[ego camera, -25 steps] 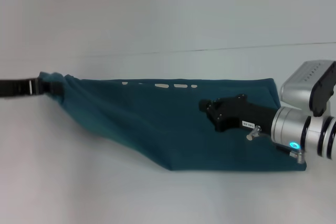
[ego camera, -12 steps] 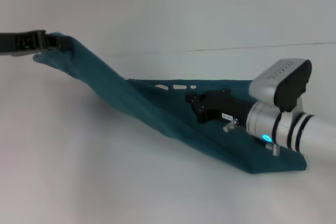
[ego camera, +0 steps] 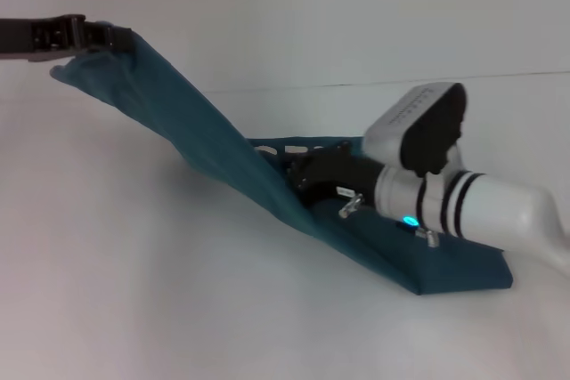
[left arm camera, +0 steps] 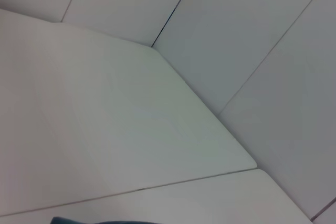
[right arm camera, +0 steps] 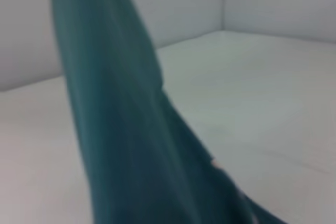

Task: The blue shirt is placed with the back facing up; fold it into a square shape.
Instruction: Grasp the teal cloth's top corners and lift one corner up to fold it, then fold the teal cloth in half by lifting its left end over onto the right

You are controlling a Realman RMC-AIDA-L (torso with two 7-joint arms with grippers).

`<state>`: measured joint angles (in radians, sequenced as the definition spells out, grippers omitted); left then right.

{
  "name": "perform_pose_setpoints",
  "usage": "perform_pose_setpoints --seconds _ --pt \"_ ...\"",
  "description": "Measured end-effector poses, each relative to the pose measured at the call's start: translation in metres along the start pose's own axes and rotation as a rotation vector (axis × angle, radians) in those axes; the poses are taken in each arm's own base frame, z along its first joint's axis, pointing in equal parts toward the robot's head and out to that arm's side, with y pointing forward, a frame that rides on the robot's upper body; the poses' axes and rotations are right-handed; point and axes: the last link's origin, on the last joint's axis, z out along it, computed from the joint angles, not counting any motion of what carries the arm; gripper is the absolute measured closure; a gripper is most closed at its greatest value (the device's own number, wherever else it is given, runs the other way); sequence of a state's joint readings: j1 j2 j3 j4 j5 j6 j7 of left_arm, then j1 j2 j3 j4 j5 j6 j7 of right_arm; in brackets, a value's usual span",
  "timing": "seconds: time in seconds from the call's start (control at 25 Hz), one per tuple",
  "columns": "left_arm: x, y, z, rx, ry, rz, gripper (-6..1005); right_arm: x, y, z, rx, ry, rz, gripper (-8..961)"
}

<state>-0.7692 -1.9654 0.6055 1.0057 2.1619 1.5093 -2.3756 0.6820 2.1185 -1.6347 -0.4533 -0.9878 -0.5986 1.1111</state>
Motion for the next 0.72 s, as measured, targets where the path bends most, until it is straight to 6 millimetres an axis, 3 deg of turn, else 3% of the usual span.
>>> perform_pose_setpoints --seconds 0.4,0.72 --pt "0.010 0.005 -0.015 -0.011 0.024 0.028 937 -0.003 0.041 0.017 -0.182 0.067 -0.103 954" --pt "0.000 0.004 -0.021 -0.018 -0.004 0.025 936 -0.012 0.072 0.025 -0.324 0.084 -0.159 953"
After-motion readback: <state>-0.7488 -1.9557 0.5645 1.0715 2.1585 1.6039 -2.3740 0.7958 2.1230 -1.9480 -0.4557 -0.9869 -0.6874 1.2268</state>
